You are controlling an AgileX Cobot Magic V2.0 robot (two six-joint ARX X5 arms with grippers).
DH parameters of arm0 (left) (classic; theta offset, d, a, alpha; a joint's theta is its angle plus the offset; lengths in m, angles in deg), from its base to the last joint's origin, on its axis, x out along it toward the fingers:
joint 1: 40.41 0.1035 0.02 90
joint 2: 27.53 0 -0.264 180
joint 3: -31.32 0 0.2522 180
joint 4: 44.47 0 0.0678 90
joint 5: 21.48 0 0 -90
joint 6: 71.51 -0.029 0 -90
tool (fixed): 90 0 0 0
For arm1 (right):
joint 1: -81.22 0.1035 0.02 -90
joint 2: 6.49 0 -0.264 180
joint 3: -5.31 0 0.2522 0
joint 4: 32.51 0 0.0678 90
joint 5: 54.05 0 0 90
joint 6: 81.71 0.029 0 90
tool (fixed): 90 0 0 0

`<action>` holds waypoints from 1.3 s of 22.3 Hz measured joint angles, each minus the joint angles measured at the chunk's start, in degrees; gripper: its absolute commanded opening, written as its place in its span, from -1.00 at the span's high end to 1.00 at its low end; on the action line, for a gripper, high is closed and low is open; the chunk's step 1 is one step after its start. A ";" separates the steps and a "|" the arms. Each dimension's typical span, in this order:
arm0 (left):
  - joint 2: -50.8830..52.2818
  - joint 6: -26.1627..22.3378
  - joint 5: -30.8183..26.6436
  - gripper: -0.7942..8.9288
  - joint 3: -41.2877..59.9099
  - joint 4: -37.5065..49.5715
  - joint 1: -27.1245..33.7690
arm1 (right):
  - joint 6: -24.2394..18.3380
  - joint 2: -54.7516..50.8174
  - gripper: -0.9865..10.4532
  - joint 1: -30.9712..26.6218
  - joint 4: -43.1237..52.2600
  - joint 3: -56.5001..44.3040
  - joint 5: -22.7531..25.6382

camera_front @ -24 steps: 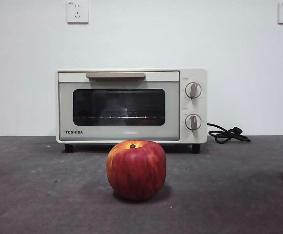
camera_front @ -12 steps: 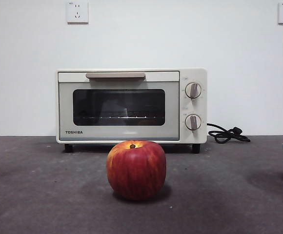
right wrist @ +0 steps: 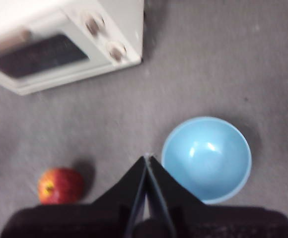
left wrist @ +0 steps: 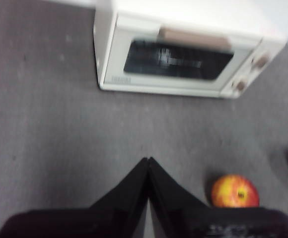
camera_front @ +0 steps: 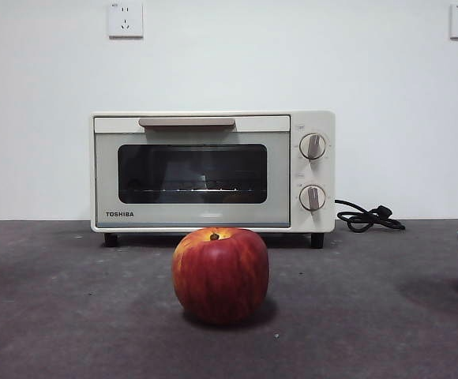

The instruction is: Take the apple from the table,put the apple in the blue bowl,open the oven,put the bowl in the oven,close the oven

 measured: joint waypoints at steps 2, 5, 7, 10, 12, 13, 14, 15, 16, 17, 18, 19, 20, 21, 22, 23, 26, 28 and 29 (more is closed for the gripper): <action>-2.38 -1.99 0.46 0.85 -1.64 -2.54 0.00 | -2.14 1.66 0.83 -0.02 -1.40 0.26 0.00; -4.70 -4.26 2.10 0.85 -2.10 -4.15 0.00 | -4.22 3.72 0.83 0.00 -3.06 0.33 -1.18; -6.14 -5.57 3.72 0.85 -2.10 -4.76 -0.02 | -5.01 5.70 0.83 0.02 -3.37 0.33 -5.60; -7.45 -6.10 6.49 0.85 -2.10 -4.72 -0.46 | -4.61 8.92 0.83 3.15 -0.31 0.33 -10.95; -7.65 -6.29 7.08 0.85 -2.10 -4.72 -1.11 | -2.60 10.80 0.83 7.96 3.34 0.35 -10.91; -7.78 -6.38 7.10 0.85 -2.10 -4.72 -1.42 | -1.44 11.47 0.83 10.93 5.18 0.35 -10.16; -7.93 -6.47 7.15 0.85 -2.10 -4.72 -1.79 | -0.22 12.28 0.83 14.21 7.04 0.37 -8.85; -8.00 -6.47 7.15 0.85 -2.10 -4.74 -2.10 | 0.90 13.51 0.83 17.70 8.68 0.46 -7.32; -7.98 -6.49 7.17 0.85 -2.10 -4.74 -2.45 | 1.90 14.99 0.83 21.29 10.14 0.48 -5.92; -7.98 -6.49 7.21 0.85 -2.10 -4.83 -2.84 | 2.71 16.72 0.83 25.00 10.99 0.52 -4.92; -7.98 -6.49 7.21 0.85 -2.10 -5.25 -3.15 | 3.39 18.62 0.83 28.70 11.41 0.52 -3.96; -7.98 -6.49 7.23 0.85 -2.10 -5.97 -3.39 | 3.82 20.83 0.83 32.46 11.85 0.52 -2.82; -7.96 -6.49 7.23 0.85 -2.10 -6.60 -3.65 | 4.02 22.77 0.83 35.28 12.46 0.52 -1.57; -7.98 -6.49 7.21 0.85 -2.10 -7.17 -3.87 | 4.13 25.20 0.82 38.45 13.53 0.52 -0.22; -7.96 -6.49 7.23 0.85 -2.10 -7.39 -4.02 | 4.26 27.32 0.81 40.89 14.38 0.55 0.74; -7.96 -6.49 7.21 0.85 -2.10 -7.74 -4.07 | 4.28 29.99 0.71 43.60 15.39 0.66 1.88; -7.98 -6.49 7.21 0.85 -2.10 -8.26 -4.09 | 4.31 36.76 0.24 48.81 17.73 1.70 4.79; -7.98 -6.49 7.21 0.85 -2.10 -8.24 -4.09 | 4.31 40.63 -0.22 50.88 17.88 3.08 6.64; -7.98 -6.49 7.21 0.85 -2.10 -8.24 -4.09 | 4.31 42.38 -0.42 51.56 18.01 3.87 7.76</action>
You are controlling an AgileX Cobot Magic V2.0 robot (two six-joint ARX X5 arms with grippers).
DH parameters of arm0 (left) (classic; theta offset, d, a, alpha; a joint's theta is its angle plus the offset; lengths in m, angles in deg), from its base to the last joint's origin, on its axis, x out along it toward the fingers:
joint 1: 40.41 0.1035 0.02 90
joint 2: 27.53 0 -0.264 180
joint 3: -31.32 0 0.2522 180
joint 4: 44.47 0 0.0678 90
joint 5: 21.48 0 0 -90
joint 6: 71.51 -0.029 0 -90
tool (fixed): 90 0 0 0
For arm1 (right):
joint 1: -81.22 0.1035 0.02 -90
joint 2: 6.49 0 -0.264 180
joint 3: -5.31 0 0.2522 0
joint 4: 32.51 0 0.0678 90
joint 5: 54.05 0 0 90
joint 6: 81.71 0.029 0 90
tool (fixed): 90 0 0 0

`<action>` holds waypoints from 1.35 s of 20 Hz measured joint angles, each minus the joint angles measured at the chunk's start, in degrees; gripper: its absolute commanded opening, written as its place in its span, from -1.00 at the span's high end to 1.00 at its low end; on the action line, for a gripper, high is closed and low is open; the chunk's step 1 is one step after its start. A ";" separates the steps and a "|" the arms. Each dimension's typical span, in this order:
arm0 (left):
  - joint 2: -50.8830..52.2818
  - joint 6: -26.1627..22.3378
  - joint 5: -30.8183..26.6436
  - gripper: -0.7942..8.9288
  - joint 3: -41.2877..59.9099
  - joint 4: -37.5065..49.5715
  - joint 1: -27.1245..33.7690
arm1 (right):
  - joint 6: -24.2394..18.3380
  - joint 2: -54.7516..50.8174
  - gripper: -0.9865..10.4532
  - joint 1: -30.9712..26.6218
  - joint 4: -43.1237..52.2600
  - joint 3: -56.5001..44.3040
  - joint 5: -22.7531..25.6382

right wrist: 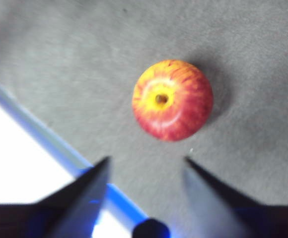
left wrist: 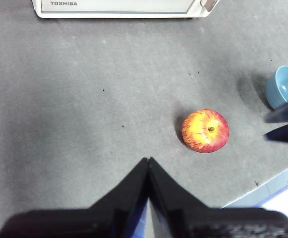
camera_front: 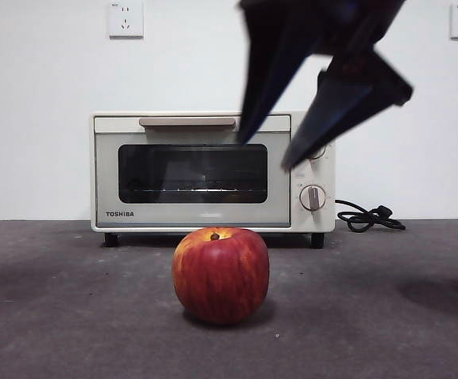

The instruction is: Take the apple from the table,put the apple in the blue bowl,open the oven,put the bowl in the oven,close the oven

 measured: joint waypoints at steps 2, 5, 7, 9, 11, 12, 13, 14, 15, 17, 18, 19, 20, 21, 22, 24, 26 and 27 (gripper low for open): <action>0.00 0.00 0.02 0.85 0.00 0.00 0.00 | -0.02 3.34 -0.56 1.07 0.70 2.08 1.81; 0.00 0.00 0.00 0.85 0.00 0.04 0.00 | -0.85 7.65 -0.56 1.86 0.92 6.16 3.26; 0.00 0.00 0.00 0.85 0.00 0.02 0.00 | -1.84 10.69 -0.56 2.14 0.76 8.98 3.56; 0.00 0.00 0.00 0.85 0.00 0.04 0.00 | -2.56 13.86 -0.56 2.21 -0.48 11.34 3.93; -0.07 -0.02 0.00 0.85 0.00 0.04 0.00 | -3.34 16.57 -0.56 2.23 -1.99 12.83 4.85; -0.11 -0.07 0.00 0.85 0.00 0.04 0.00 | -3.56 17.42 -0.56 2.23 -2.27 13.09 5.29; -0.15 -0.26 0.00 0.85 0.00 0.04 0.00 | -3.76 18.19 -0.56 2.23 -2.27 13.16 6.01; -0.24 -0.48 0.00 0.85 0.00 0.04 0.00 | -4.09 18.84 -0.55 2.23 -2.27 13.18 6.86; -0.35 -0.55 0.00 0.85 0.00 0.07 0.00 | -4.46 19.56 -0.55 2.23 -2.27 13.18 7.41; -0.66 -0.72 0.00 0.85 0.00 0.28 0.00 | -5.05 21.27 -0.55 2.27 -2.27 13.22 7.72; -0.87 -0.87 0.00 0.85 0.00 0.37 0.00 | -5.31 22.23 -0.55 2.29 -2.25 13.22 7.72; -1.14 -0.92 0.00 0.85 0.00 0.52 0.00 | -5.46 23.12 -0.55 2.32 -2.19 13.22 7.69; -1.40 -0.92 0.00 0.85 0.00 0.63 0.00 | -5.60 23.91 -0.54 2.34 -2.03 13.22 7.45; -1.57 -0.94 0.00 0.85 0.00 0.66 0.00 | -5.64 24.52 -0.49 2.34 -1.77 13.22 7.30; -1.70 -0.94 0.00 0.85 0.00 0.68 0.00 | -5.64 24.83 -0.30 2.36 -1.60 13.22 7.28; -1.90 -0.94 0.00 0.85 0.00 0.70 0.00 | -5.64 24.90 0.17 2.36 -1.64 13.22 7.28; -1.99 -1.01 0.00 0.85 0.00 0.70 0.00 | -5.62 24.90 0.61 2.36 -1.92 13.22 7.28; -2.03 -1.07 0.00 0.85 0.00 0.70 0.00 | -5.64 24.90 0.79 2.36 -2.19 13.22 7.28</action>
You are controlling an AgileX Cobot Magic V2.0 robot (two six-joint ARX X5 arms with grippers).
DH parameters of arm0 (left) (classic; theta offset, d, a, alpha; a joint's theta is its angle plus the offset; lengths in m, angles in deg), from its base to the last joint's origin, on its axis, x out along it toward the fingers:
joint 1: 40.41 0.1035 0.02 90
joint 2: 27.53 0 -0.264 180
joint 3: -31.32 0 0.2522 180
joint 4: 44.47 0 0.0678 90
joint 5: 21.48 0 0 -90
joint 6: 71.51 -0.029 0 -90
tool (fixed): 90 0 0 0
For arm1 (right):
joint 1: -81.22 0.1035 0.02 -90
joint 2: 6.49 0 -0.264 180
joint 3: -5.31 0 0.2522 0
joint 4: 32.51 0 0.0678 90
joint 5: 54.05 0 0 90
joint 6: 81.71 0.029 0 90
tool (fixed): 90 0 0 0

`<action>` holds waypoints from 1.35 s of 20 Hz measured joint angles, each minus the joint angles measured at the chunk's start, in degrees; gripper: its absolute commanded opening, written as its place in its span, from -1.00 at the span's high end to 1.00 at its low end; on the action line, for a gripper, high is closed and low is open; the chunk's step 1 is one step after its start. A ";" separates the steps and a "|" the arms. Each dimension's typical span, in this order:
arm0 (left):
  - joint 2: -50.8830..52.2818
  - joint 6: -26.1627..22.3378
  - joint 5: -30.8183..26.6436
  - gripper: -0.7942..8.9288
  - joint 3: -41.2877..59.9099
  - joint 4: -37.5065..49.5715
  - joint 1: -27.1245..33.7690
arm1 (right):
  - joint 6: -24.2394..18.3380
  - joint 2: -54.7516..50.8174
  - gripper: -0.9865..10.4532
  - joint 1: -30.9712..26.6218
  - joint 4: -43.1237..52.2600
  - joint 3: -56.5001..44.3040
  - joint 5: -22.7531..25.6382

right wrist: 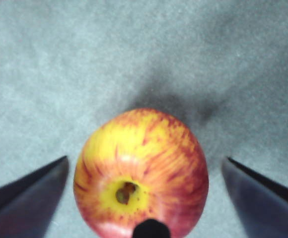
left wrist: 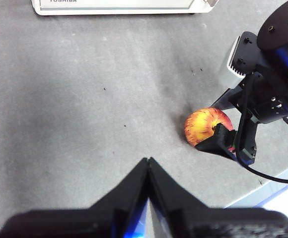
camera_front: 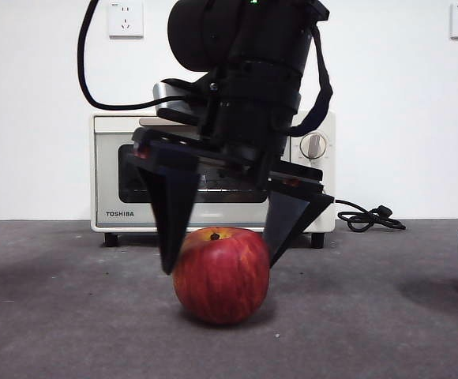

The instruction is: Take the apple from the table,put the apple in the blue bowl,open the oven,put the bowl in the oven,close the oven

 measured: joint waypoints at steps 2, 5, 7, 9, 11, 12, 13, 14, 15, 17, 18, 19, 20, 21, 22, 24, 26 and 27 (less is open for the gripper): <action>-0.04 -0.04 0.00 0.85 0.00 0.00 0.00 | 0.00 0.00 0.85 0.02 -0.48 0.02 -0.13; -0.07 -0.09 0.00 0.85 0.00 0.00 0.00 | 0.00 0.00 0.85 0.02 -0.70 0.13 0.04; -0.07 -0.31 0.00 0.85 0.00 -0.02 0.00 | 0.00 0.00 0.85 0.02 -2.19 0.57 0.61; -0.07 -0.44 0.00 0.85 0.00 0.00 0.00 | 0.00 -0.70 0.85 0.00 -5.49 1.01 2.38; -0.13 -0.44 0.00 0.85 0.00 0.09 0.00 | -0.02 -3.91 0.85 0.00 -8.85 1.01 4.07; -0.28 -0.44 0.00 0.85 0.00 0.26 0.00 | -0.02 -5.77 0.85 0.00 -10.03 1.01 4.87; -0.72 -0.44 0.00 0.85 0.00 0.46 0.00 | -0.37 -8.41 0.85 0.00 -11.82 1.16 6.62; -1.16 -0.44 0.00 0.85 0.00 0.44 0.00 | -0.76 -10.64 0.85 -0.02 -13.62 1.42 8.92; -1.81 -0.44 0.00 0.85 0.00 0.44 0.00 | -1.07 -12.96 0.85 -0.48 -15.41 1.46 12.00; -2.60 -0.44 0.00 0.85 0.00 0.92 0.00 | -1.36 -16.61 0.85 -1.95 -18.93 1.46 15.32; -2.93 -0.44 0.11 0.85 0.00 2.01 0.00 | -1.49 -18.10 0.85 -3.23 -20.22 1.46 15.47; -3.54 -0.44 0.92 0.85 0.00 4.24 0.00 | -1.49 -19.91 0.85 -5.07 -21.77 1.46 15.52; -4.17 -0.44 2.01 0.85 0.00 6.23 0.00 | -1.49 -21.33 0.85 -6.75 -22.82 1.44 15.54; -5.05 -0.37 3.87 0.85 0.00 8.57 0.00 | -1.51 -22.93 0.85 -8.72 -23.43 1.42 15.58; -5.73 0.11 5.33 0.85 0.00 10.21 0.00 | -1.53 -24.59 0.85 -10.49 -23.12 1.05 15.61; -7.39 0.85 6.93 0.85 0.00 12.22 0.00 | -2.16 -29.07 0.85 -15.50 -22.25 -1.86 15.63; -9.05 1.14 7.67 0.85 0.00 13.03 0.00 | -2.75 -32.48 0.85 -20.48 -21.99 -6.38 15.63; -9.75 1.14 7.85 0.85 0.00 13.18 0.00 | -3.06 -33.55 0.85 -23.06 -21.22 -9.07 15.52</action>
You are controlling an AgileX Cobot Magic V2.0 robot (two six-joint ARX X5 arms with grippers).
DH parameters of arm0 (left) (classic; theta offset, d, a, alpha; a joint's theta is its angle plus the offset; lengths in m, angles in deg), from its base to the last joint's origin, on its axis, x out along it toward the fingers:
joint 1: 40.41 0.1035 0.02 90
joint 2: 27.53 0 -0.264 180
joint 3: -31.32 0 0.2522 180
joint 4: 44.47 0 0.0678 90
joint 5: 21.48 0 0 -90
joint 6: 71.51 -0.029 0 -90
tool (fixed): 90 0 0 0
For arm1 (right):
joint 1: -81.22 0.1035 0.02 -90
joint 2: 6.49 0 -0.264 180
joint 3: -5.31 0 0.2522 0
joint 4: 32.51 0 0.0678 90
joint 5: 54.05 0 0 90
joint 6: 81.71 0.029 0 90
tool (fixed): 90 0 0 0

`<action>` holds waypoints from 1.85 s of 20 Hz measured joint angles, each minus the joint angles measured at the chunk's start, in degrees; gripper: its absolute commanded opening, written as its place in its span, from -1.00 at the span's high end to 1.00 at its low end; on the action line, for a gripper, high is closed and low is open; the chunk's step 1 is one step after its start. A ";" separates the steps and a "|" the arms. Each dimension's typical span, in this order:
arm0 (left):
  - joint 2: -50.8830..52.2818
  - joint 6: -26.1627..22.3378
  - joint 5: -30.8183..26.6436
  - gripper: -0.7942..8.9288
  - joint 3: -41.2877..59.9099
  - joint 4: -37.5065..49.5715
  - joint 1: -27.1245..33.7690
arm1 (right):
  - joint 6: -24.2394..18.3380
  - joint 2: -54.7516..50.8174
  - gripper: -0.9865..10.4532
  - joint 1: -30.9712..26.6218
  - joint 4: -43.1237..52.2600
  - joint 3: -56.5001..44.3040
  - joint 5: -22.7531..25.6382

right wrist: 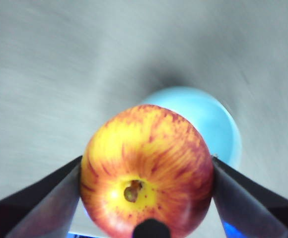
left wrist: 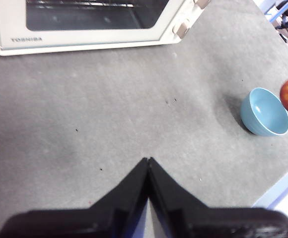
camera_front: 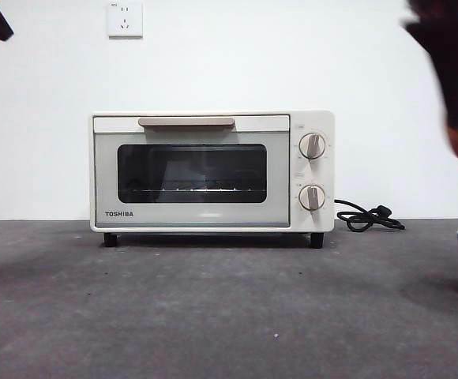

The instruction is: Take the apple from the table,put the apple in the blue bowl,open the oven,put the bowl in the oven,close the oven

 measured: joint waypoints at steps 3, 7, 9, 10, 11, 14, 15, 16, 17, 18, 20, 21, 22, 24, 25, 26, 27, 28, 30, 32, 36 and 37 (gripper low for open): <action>-1.62 0.02 0.13 0.85 0.00 0.94 0.00 | -0.94 -0.46 0.85 -7.10 5.88 -7.08 -4.79; -3.45 0.24 0.15 0.85 0.00 4.09 0.00 | -1.20 -0.46 0.85 -11.13 13.35 -13.16 -9.11; -4.72 1.14 0.20 0.85 0.00 7.98 -0.20 | -1.22 -0.46 0.85 -12.09 14.53 -15.82 -9.11; -5.73 1.75 0.61 0.85 -0.04 10.71 -0.59 | -1.22 -0.46 0.85 -12.26 15.47 -17.11 -9.07; -7.08 2.54 1.22 0.85 -0.55 13.20 -1.20 | -1.22 -0.46 0.85 -12.37 16.22 -18.12 -9.11; -13.44 4.04 1.60 0.85 -5.88 17.31 -3.30 | -1.20 -0.17 0.82 -12.50 17.16 -18.75 -9.03; -16.20 4.07 1.64 0.85 -8.63 17.31 -4.00 | -1.20 0.04 0.82 -12.52 17.77 -18.75 -9.01; -19.19 4.07 1.64 0.85 -11.54 17.35 -4.70 | -1.20 0.26 0.82 -12.52 18.51 -18.75 -8.94; -22.23 4.07 1.62 0.85 -14.40 17.40 -5.38 | -1.20 0.31 0.81 -12.52 18.99 -18.75 -8.92; -25.09 4.07 1.62 0.85 -16.92 17.66 -5.95 | -0.96 0.42 0.81 -12.52 19.37 -18.75 -8.90; -30.08 4.07 1.62 0.85 -21.29 17.94 -6.80 | -0.13 0.79 0.80 -12.52 19.58 -18.75 -8.87; -32.20 4.07 1.60 0.85 -23.23 18.32 -7.15 | 0.22 0.94 0.70 -12.52 19.58 -18.75 -8.90; -34.01 4.07 1.42 0.85 -24.94 19.02 -7.45 | 0.50 1.03 0.54 -12.52 19.54 -18.75 -8.87; -37.27 4.09 1.40 0.85 -27.67 20.68 -7.80 | 0.76 1.38 0.26 -12.52 19.54 -18.75 -8.87; -38.58 4.09 1.40 0.85 -28.57 20.96 -7.82 | 0.79 1.64 0.15 -12.52 19.54 -18.75 -8.87; -39.87 4.09 1.40 0.85 -29.35 20.92 -7.82 | 0.81 1.88 0.04 -12.52 19.54 -18.75 -8.85; -41.03 4.09 1.38 0.85 -30.01 20.94 -7.82 | 0.81 1.99 -0.06 -12.52 19.54 -18.75 -8.87; -41.83 4.07 1.38 0.85 -30.12 21.16 -7.82 | 0.85 1.99 -0.12 -12.52 19.54 -18.75 -8.87; -42.86 4.07 1.33 0.85 -30.12 21.57 -7.80 | 0.96 1.99 -0.12 -12.52 19.58 -18.75 -8.85; -43.19 4.07 1.33 0.85 -30.12 23.39 -7.82 | 0.96 1.99 -0.12 -12.52 19.58 -18.75 -8.15; -43.19 4.11 0.20 0.85 -30.12 26.67 -7.82 | 1.20 1.97 -0.11 -12.59 19.61 -18.75 -8.00; -43.19 4.11 -0.90 0.85 -30.12 26.80 -7.82 | 1.49 1.97 -0.10 -12.59 19.61 -18.75 -8.00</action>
